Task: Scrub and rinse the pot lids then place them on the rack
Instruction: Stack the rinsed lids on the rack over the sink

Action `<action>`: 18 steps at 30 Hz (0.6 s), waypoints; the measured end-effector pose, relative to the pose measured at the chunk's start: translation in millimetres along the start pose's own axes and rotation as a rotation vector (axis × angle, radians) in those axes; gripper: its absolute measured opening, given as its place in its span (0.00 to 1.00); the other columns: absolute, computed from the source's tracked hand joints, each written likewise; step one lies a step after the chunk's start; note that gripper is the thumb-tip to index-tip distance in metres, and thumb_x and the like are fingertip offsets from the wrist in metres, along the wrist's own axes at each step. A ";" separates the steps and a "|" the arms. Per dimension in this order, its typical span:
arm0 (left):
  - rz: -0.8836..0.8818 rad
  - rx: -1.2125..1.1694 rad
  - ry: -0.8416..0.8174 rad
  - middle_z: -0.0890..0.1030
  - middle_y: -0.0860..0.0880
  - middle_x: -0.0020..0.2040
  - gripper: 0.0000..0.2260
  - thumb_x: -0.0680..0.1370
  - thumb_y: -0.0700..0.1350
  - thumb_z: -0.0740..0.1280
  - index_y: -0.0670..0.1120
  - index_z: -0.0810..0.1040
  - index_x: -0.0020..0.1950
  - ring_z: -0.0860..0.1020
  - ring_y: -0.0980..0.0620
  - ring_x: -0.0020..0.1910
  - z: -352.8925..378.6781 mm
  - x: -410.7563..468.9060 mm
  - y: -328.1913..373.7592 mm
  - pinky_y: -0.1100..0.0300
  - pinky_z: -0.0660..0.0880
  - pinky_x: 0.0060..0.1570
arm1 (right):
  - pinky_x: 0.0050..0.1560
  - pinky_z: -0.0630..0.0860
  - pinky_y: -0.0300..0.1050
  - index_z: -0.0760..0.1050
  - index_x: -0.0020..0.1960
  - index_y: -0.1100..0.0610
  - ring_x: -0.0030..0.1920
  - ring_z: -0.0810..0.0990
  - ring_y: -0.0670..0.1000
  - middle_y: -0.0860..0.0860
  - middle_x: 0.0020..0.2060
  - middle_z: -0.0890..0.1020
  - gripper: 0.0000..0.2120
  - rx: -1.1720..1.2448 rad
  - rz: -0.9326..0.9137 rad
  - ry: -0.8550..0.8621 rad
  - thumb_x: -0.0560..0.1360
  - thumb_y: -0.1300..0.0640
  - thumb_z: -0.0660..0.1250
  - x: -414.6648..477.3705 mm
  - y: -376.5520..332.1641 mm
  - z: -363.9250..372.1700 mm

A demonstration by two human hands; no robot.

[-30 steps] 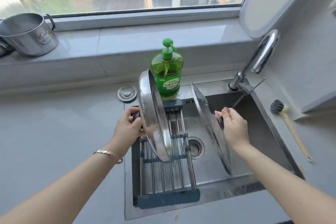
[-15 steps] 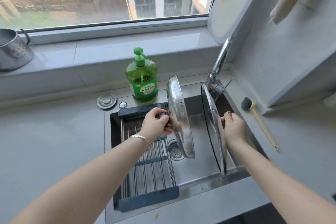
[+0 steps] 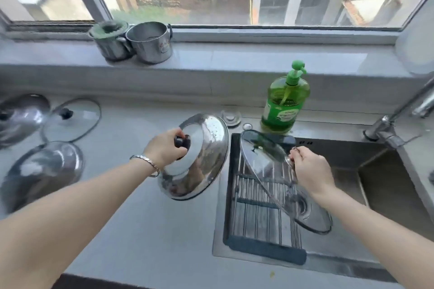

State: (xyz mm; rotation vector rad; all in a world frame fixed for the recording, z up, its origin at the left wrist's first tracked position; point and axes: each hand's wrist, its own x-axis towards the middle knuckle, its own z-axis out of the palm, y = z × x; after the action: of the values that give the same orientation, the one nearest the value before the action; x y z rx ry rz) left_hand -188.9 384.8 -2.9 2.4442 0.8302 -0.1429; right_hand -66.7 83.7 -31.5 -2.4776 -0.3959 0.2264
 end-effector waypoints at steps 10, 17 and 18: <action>-0.083 0.353 0.079 0.79 0.43 0.53 0.15 0.72 0.42 0.65 0.48 0.74 0.58 0.77 0.41 0.51 -130.6 9.7 -257.3 0.55 0.72 0.48 | 0.37 0.63 0.49 0.69 0.43 0.56 0.38 0.74 0.61 0.58 0.38 0.80 0.11 -0.132 -0.315 -0.153 0.82 0.57 0.52 -4.4 -229.1 179.3; -0.077 0.484 0.047 0.75 0.43 0.56 0.12 0.74 0.42 0.63 0.47 0.73 0.58 0.76 0.40 0.53 -217.8 42.8 -415.5 0.52 0.72 0.50 | 0.36 0.62 0.46 0.68 0.44 0.56 0.36 0.69 0.58 0.55 0.34 0.73 0.09 -0.137 -0.234 -0.181 0.81 0.57 0.52 -13.6 -376.0 301.4; -0.077 0.494 0.047 0.75 0.43 0.56 0.12 0.73 0.42 0.63 0.47 0.73 0.57 0.76 0.40 0.53 -226.9 50.3 -430.8 0.52 0.73 0.50 | 0.37 0.63 0.46 0.66 0.44 0.56 0.36 0.68 0.58 0.56 0.35 0.74 0.09 -0.126 -0.215 -0.176 0.81 0.58 0.52 -14.6 -390.4 313.9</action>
State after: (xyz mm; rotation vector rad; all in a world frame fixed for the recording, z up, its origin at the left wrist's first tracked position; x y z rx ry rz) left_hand -419.5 816.1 -25.8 2.8815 1.0059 -0.3570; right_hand -248.3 550.5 -47.2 -2.5208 -0.7671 0.3409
